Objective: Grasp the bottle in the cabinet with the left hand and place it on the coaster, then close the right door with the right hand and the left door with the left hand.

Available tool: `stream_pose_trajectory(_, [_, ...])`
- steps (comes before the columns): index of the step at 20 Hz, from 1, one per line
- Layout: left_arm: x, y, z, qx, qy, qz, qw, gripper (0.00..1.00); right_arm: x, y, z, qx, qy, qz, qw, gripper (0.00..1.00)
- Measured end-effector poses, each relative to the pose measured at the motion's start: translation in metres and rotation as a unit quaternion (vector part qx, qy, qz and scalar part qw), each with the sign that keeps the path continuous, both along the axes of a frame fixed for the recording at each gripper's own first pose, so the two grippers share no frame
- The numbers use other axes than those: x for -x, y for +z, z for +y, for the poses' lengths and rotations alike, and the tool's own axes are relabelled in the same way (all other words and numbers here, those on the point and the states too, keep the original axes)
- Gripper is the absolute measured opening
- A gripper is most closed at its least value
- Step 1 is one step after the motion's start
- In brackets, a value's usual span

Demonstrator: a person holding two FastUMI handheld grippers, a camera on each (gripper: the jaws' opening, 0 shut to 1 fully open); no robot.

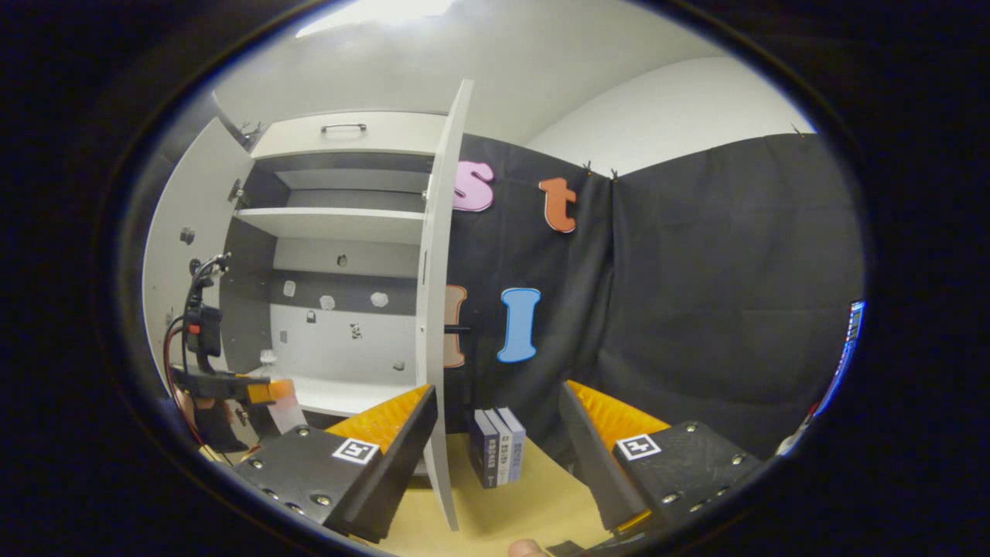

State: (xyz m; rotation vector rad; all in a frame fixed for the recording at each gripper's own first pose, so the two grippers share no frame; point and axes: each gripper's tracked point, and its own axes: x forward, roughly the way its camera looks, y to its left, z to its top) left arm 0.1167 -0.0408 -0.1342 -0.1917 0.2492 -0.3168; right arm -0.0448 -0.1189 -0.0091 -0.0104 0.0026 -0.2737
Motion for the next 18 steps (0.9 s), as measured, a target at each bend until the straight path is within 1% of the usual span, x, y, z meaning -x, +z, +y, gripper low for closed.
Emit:
stream_pose_trajectory(6, [0.052,-0.070,0.011,0.026,0.015,0.066,0.997,0.81,-0.007,-0.001,0.002,0.000,0.031,-0.005,0.999,0.96])
stream_pose_trajectory(8, [0.066,-0.091,0.014,0.027,0.024,0.084,0.996,0.81,-0.009,0.000,0.003,0.002,0.040,-0.006,0.999,0.96])
stream_pose_trajectory(9, [0.072,-0.101,0.015,0.027,0.028,0.089,0.995,0.81,-0.009,0.000,0.002,0.004,0.044,-0.007,0.999,0.94])
stream_pose_trajectory(10, [0.077,-0.112,0.014,0.026,0.028,0.095,0.995,0.81,-0.011,0.001,0.002,0.006,0.047,-0.008,0.999,0.96])
stream_pose_trajectory(13, [0.094,-0.142,0.007,0.029,0.020,0.113,0.993,0.82,-0.012,0.004,0.003,0.011,0.058,-0.010,0.998,0.96])
stream_pose_trajectory(16, [0.110,-0.175,0.002,0.010,0.017,0.129,0.991,0.81,-0.013,0.004,0.002,0.014,0.063,-0.009,0.998,0.96])
stream_pose_trajectory(18, [0.124,-0.203,-0.002,-0.008,0.006,0.155,0.988,0.81,-0.011,0.004,0.000,0.012,0.065,-0.008,0.998,0.96])
